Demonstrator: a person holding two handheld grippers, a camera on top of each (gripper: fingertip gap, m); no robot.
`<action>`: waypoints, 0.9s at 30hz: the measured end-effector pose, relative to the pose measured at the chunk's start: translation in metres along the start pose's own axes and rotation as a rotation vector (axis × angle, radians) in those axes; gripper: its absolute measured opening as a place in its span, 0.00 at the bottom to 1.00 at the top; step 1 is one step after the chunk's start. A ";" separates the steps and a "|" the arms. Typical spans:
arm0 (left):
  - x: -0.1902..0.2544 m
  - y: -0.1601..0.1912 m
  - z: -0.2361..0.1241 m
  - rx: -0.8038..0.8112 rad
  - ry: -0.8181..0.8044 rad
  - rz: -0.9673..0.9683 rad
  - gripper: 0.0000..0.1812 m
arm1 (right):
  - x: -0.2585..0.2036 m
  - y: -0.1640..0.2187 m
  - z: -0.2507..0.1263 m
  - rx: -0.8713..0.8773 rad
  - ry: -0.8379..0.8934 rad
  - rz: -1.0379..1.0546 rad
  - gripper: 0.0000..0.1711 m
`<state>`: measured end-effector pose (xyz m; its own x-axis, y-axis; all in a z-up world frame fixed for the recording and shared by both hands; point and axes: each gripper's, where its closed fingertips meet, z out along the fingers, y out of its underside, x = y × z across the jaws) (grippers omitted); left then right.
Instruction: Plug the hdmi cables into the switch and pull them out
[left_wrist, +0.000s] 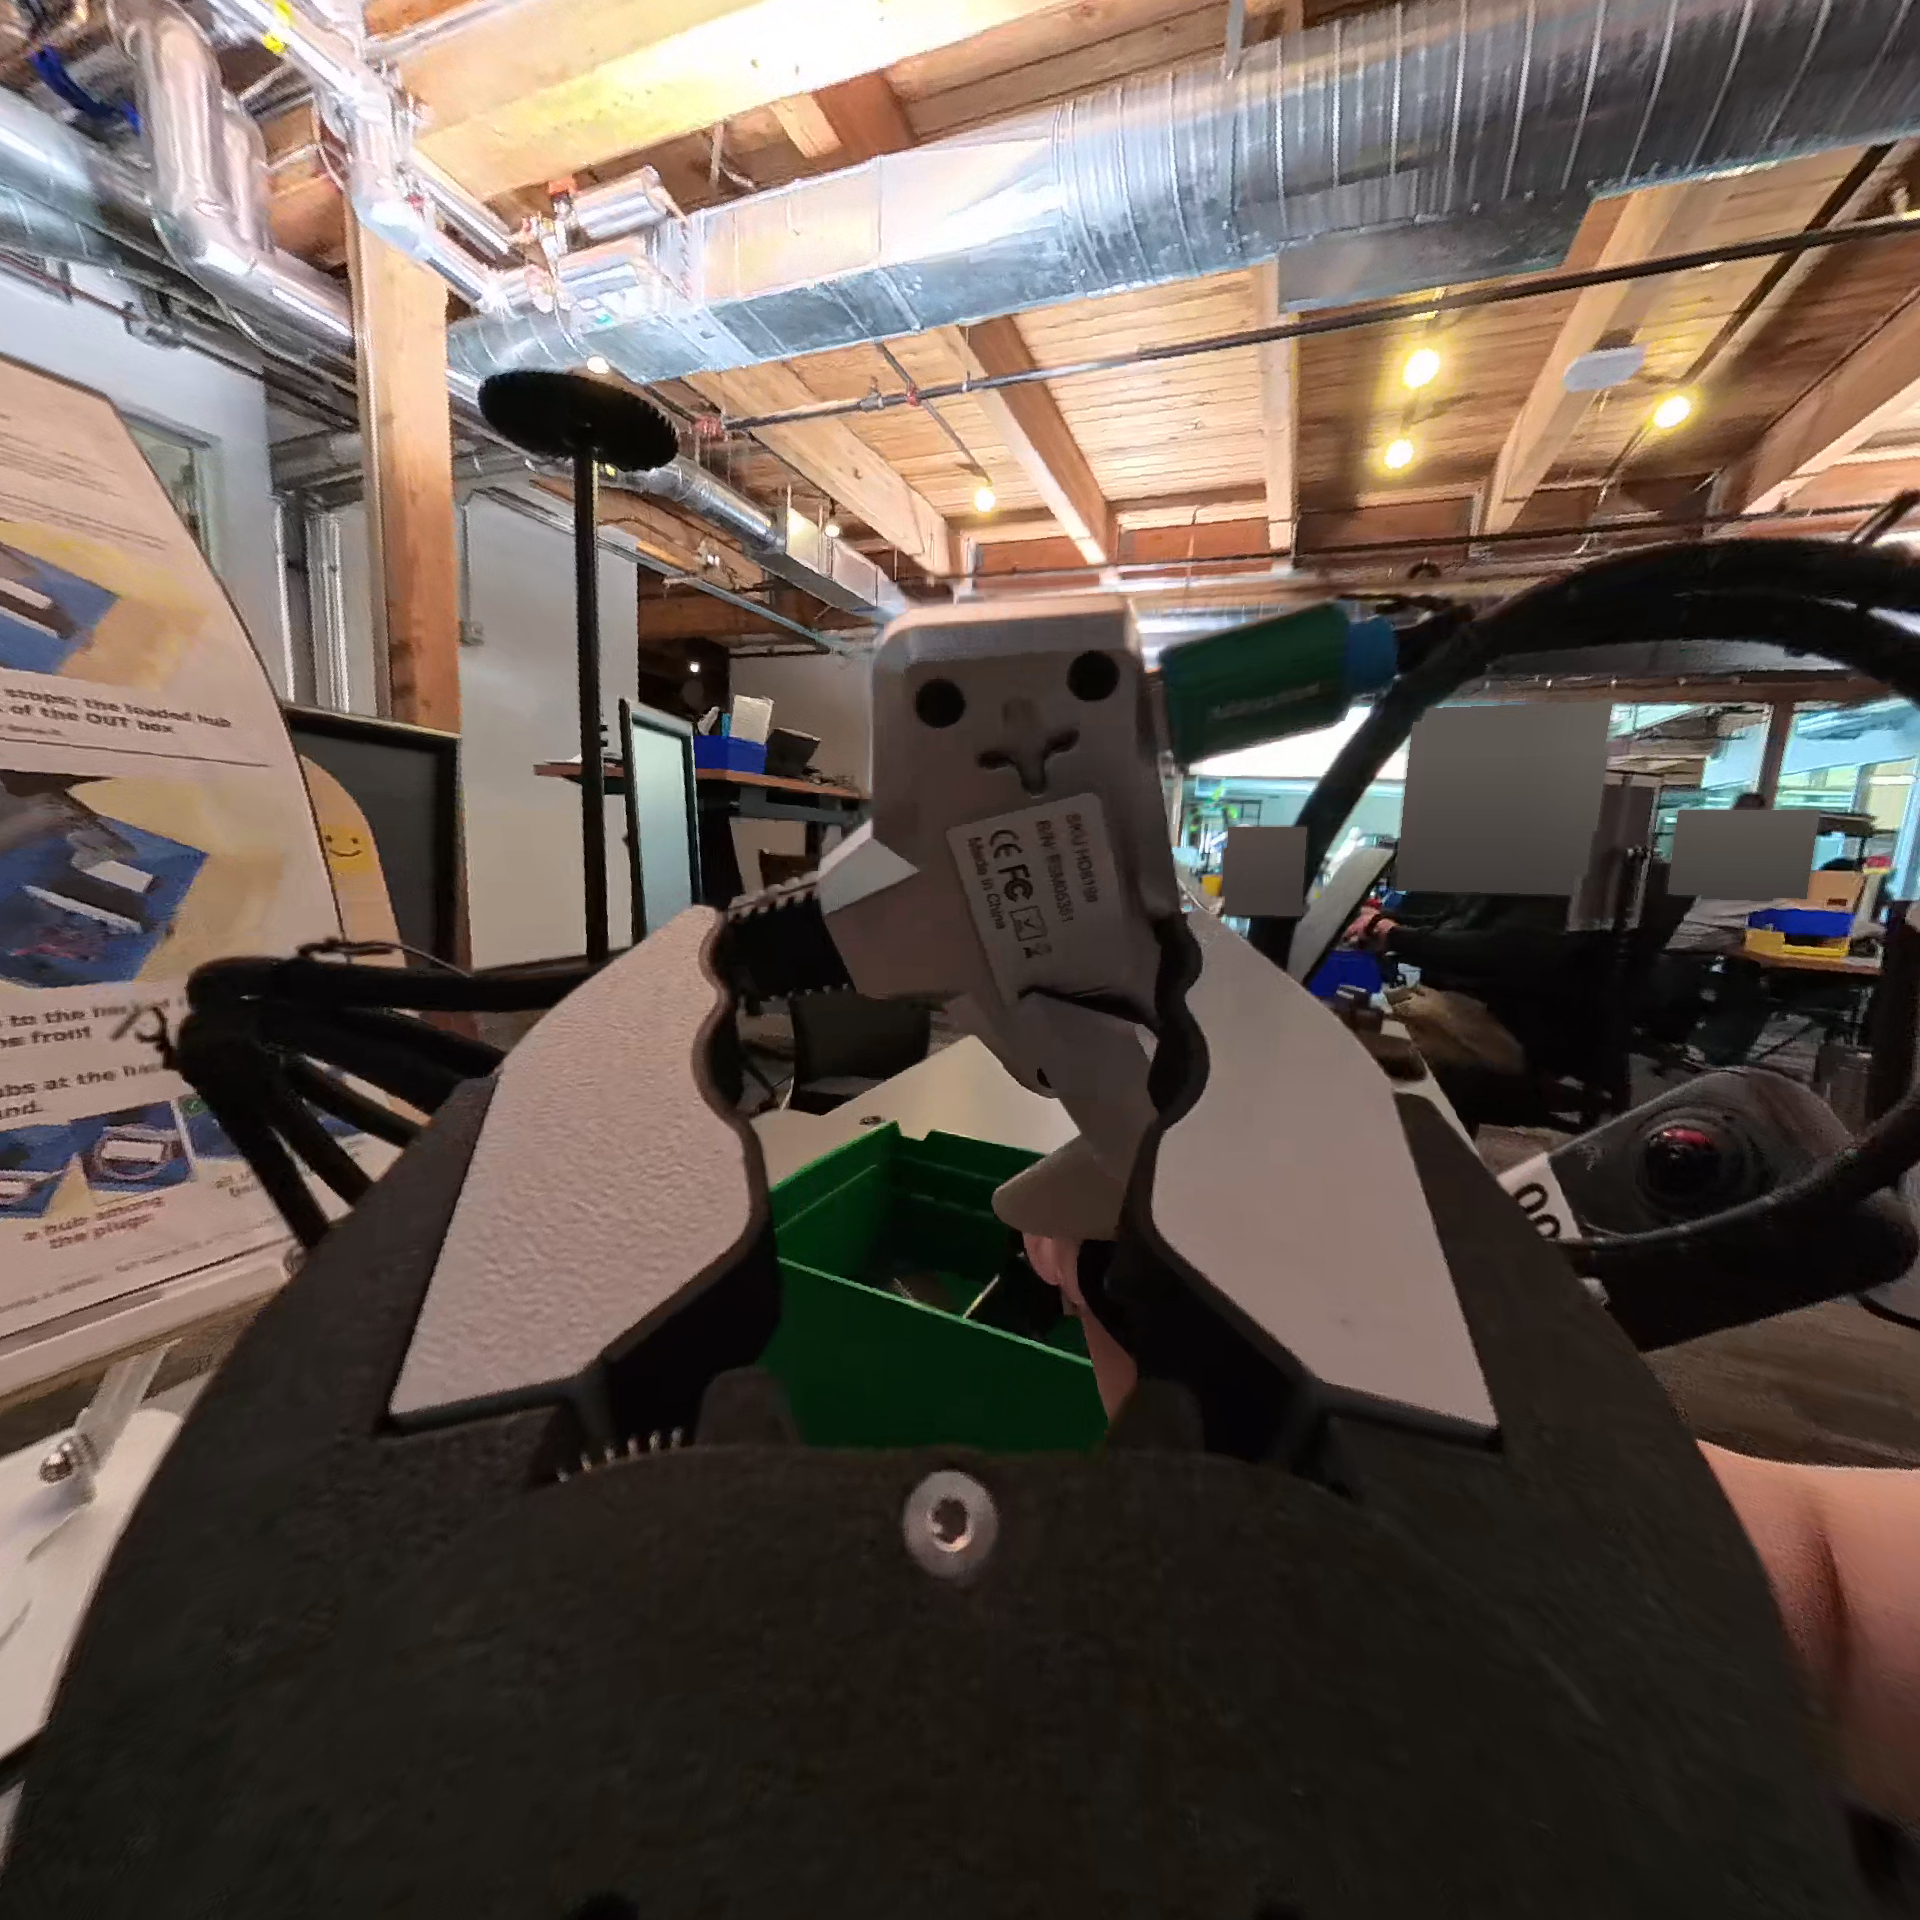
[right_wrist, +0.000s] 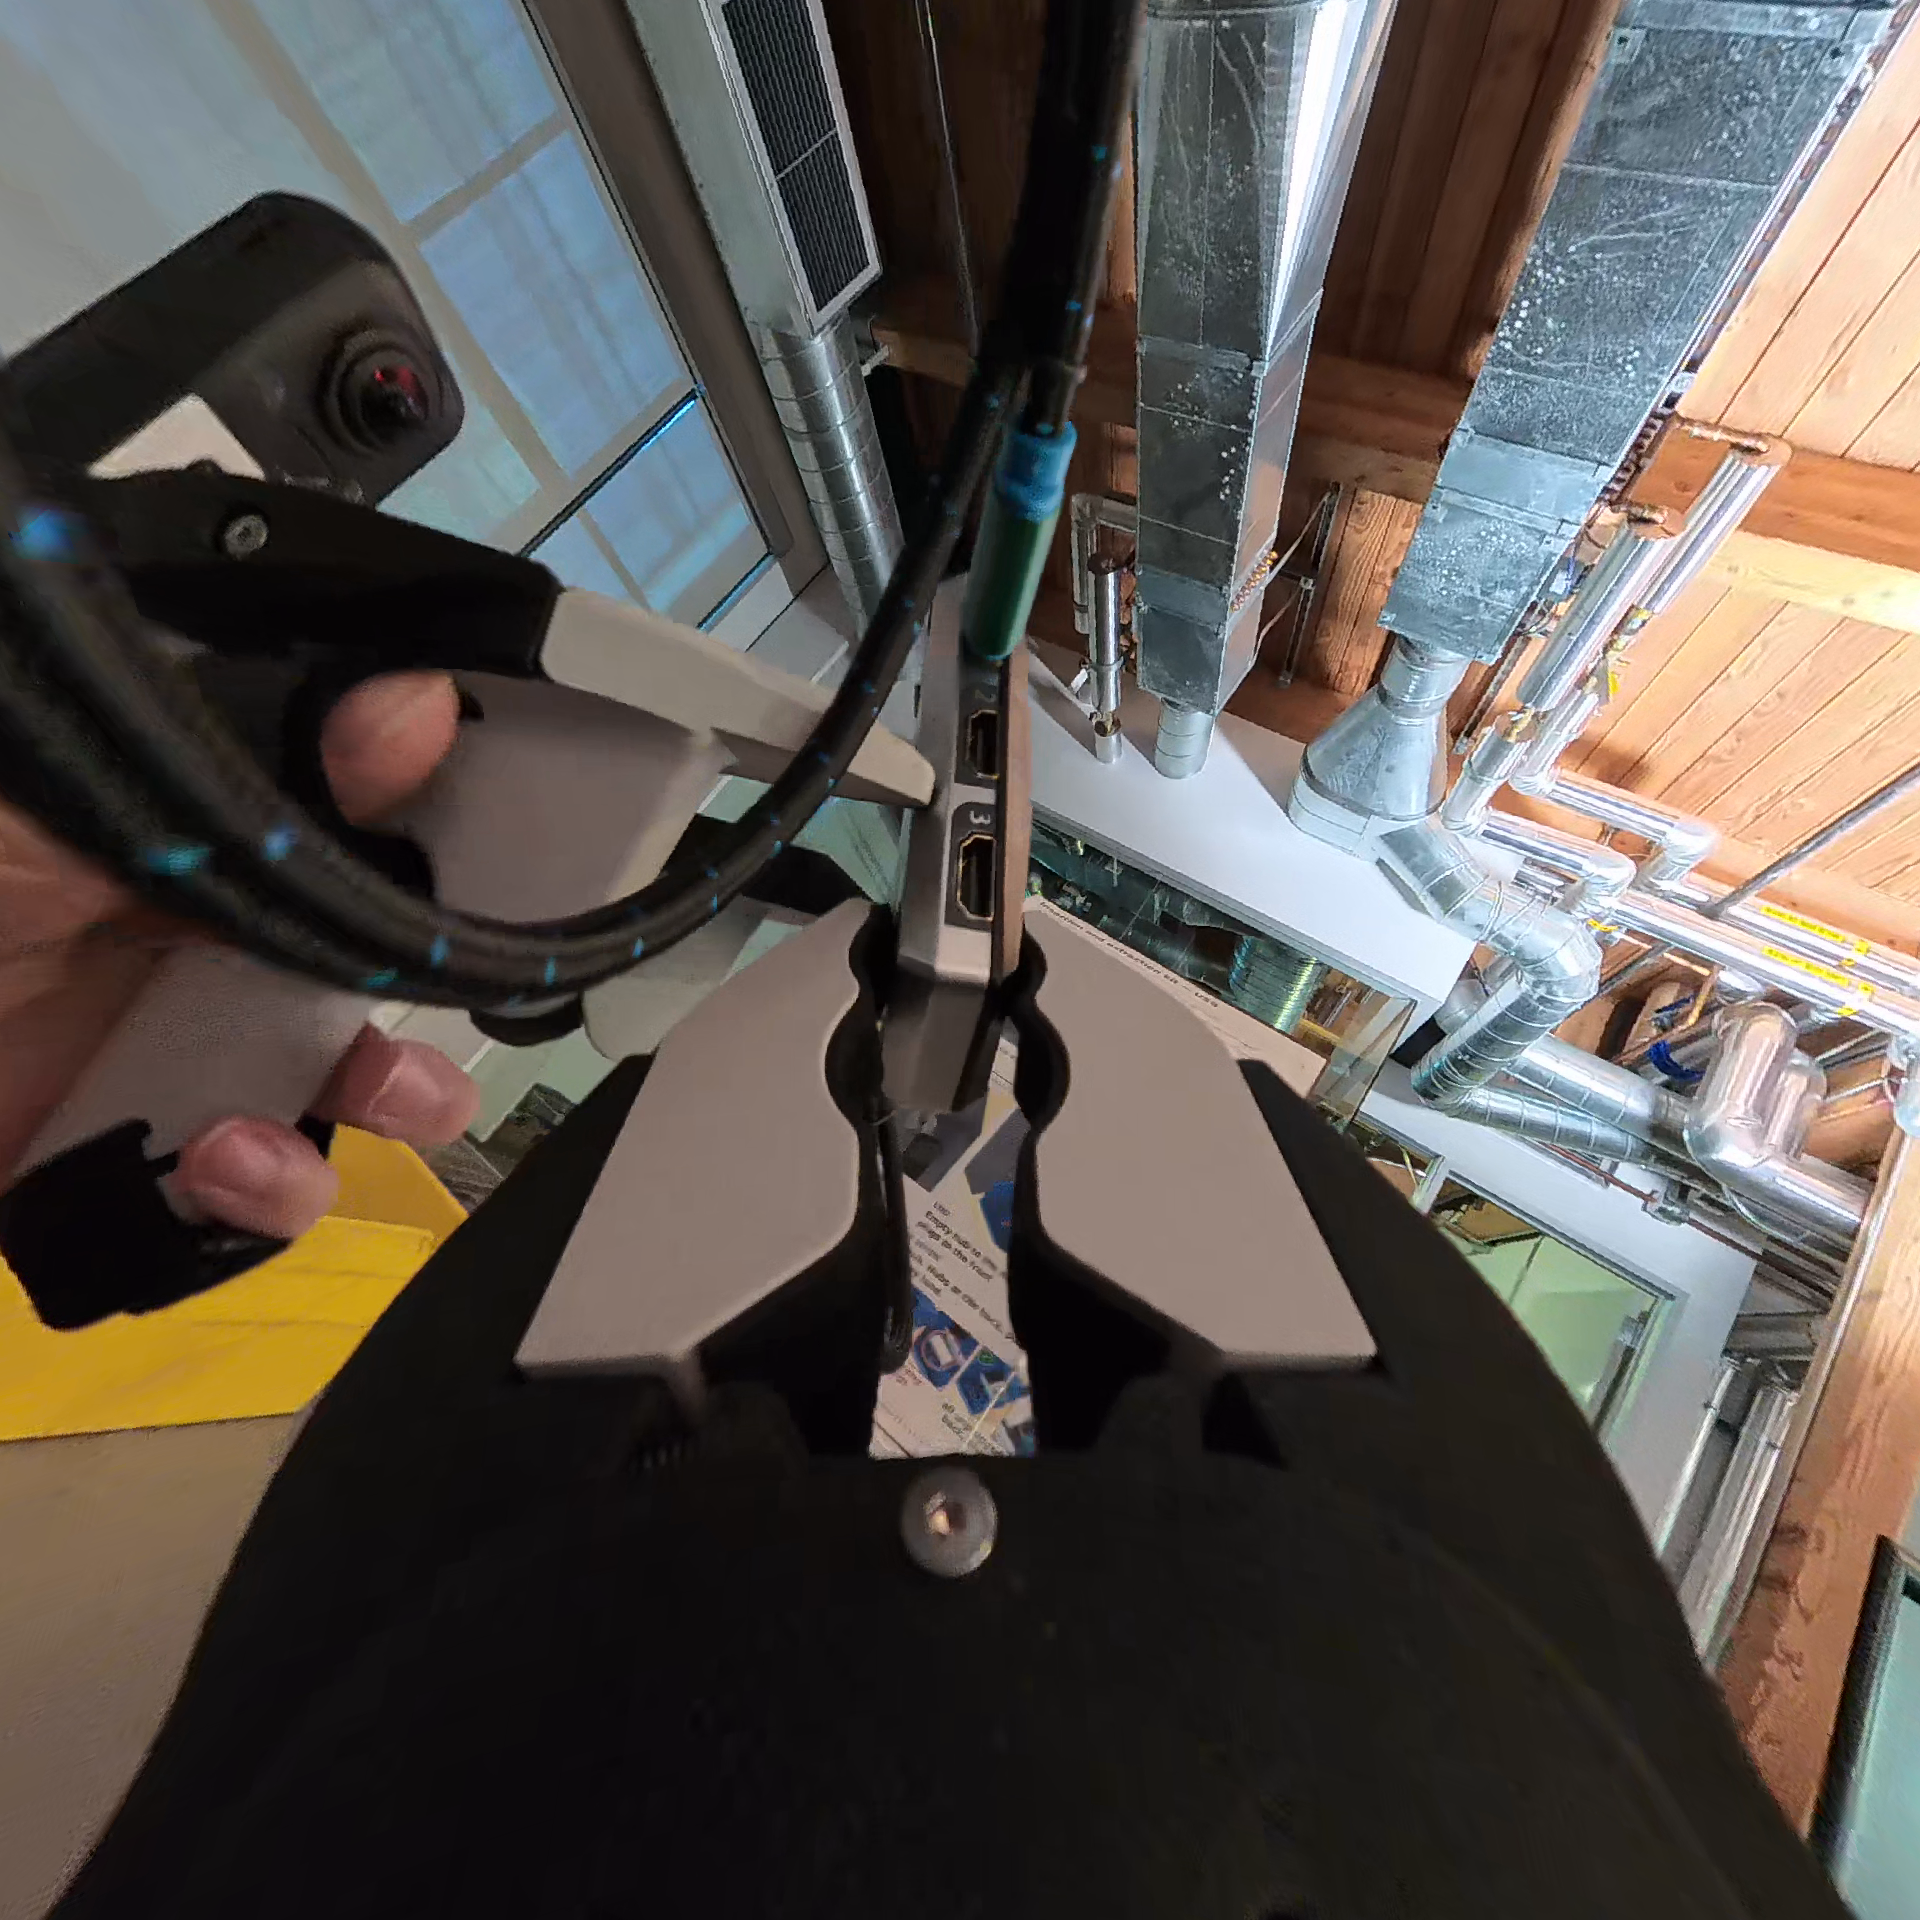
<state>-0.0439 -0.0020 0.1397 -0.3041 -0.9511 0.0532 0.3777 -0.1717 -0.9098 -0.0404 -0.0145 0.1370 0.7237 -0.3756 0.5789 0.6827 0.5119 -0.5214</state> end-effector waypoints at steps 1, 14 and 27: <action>0.001 0.000 0.001 -0.019 -0.004 -0.013 0.41 | 0.001 0.000 0.000 -0.004 0.003 -0.013 0.12; 0.020 -0.002 0.004 -0.018 0.143 -0.249 0.42 | 0.008 -0.013 -0.004 0.082 -0.036 0.032 0.11; 0.029 -0.016 0.003 0.021 0.165 -0.246 0.60 | 0.019 -0.016 -0.004 0.098 -0.041 0.150 0.11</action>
<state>-0.0560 -0.0272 0.1568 -0.5258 -0.8263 0.2018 0.2930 -0.3987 -0.8690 -0.0374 -0.0325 0.1539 0.8105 -0.2590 0.5254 0.5531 0.6337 -0.5409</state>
